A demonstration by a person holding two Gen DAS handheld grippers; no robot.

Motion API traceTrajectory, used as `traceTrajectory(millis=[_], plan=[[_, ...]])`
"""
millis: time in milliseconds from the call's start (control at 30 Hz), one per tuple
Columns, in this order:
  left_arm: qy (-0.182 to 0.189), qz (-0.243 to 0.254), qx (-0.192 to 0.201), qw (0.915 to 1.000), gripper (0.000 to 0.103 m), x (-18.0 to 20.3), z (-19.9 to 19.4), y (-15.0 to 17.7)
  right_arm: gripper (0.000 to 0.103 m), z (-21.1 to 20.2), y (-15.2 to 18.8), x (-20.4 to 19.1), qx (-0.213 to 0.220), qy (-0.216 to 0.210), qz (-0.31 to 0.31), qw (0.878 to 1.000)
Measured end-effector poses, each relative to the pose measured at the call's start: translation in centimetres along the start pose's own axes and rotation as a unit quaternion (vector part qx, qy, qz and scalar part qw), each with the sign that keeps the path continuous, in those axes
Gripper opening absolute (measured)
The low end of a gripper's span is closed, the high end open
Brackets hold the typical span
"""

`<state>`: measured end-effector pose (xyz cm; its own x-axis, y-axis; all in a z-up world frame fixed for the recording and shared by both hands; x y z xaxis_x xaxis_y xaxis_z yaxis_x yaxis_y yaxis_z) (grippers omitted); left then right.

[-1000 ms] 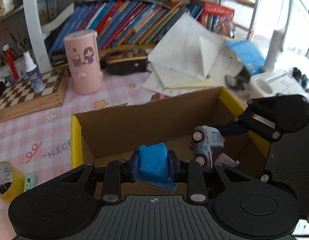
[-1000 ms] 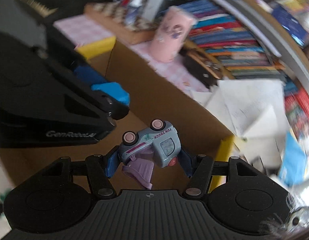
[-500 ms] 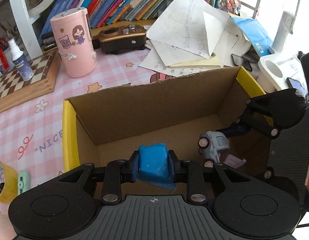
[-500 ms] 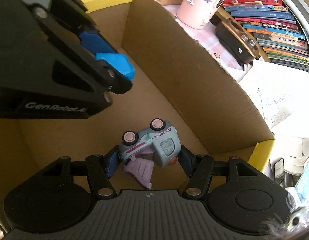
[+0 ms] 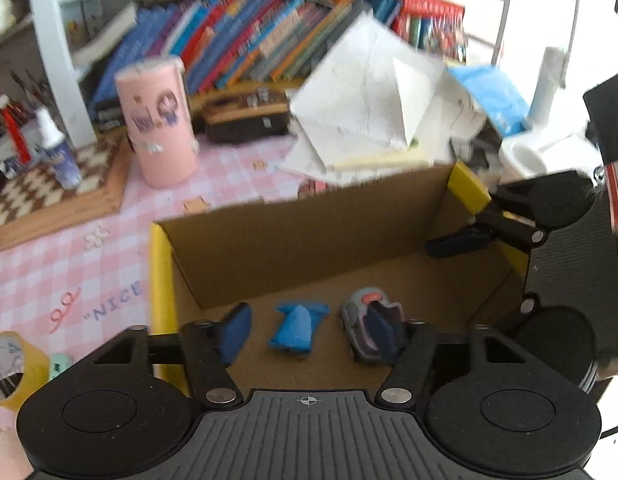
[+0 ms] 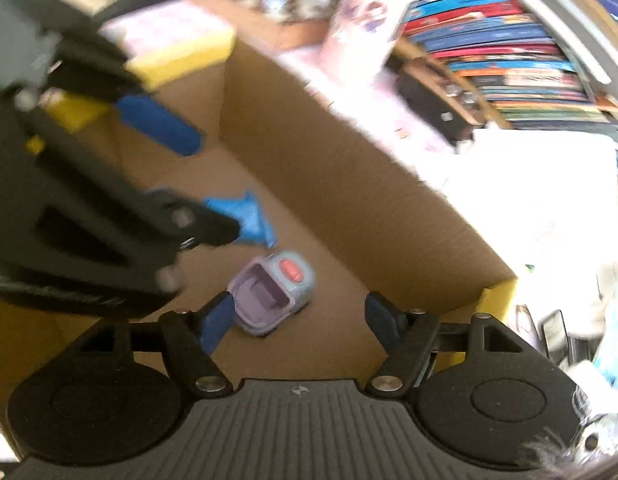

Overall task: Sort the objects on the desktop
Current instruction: 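Raise both open tools out of the yellow box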

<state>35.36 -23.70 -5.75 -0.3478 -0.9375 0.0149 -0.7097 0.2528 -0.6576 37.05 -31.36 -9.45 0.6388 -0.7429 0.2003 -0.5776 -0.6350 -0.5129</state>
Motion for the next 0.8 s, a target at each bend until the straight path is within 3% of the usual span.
traceTrajectory(millis=[133,233,367,567,800], plan=[[-0.011,-0.01,0.044,0.9989,0.075,-0.7,-3.2,-0.4,0.071,-2.9,-0.5,0.3,0.052,0.0,0.045,0.998],[-0.029,-0.018,0.089,0.9955,0.087,-1.3,-6.1,-0.6,0.071,-5.7,-0.8,-0.1,0.096,0.025,0.059,0.993],[-0.046,-0.038,0.142,0.9881,0.089,-2.3,-9.7,-0.3,0.071,-10.0,-0.9,-0.9,0.156,0.054,0.088,0.982],[-0.069,-0.061,0.176,0.98,0.09,-3.8,-13.4,1.2,0.071,-14.3,-0.1,-1.1,0.208,0.083,0.164,0.961],[-0.077,-0.067,0.192,0.9762,0.09,-5.0,-15.5,3.6,0.071,-17.4,1.7,-3.4,0.252,0.141,0.244,0.926]])
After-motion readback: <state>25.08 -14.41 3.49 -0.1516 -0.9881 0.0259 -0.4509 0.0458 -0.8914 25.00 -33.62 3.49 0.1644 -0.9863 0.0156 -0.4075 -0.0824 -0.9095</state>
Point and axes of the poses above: each gripper's, at about its wrist camera, not at the fingertips, and z roughly the way its jaws point, x to its right, y to its underside, the point moved 8 cm from there along z, roughly the way its jaws point, and after that the axes turned 1 degree about z, right-handed, at the moved point
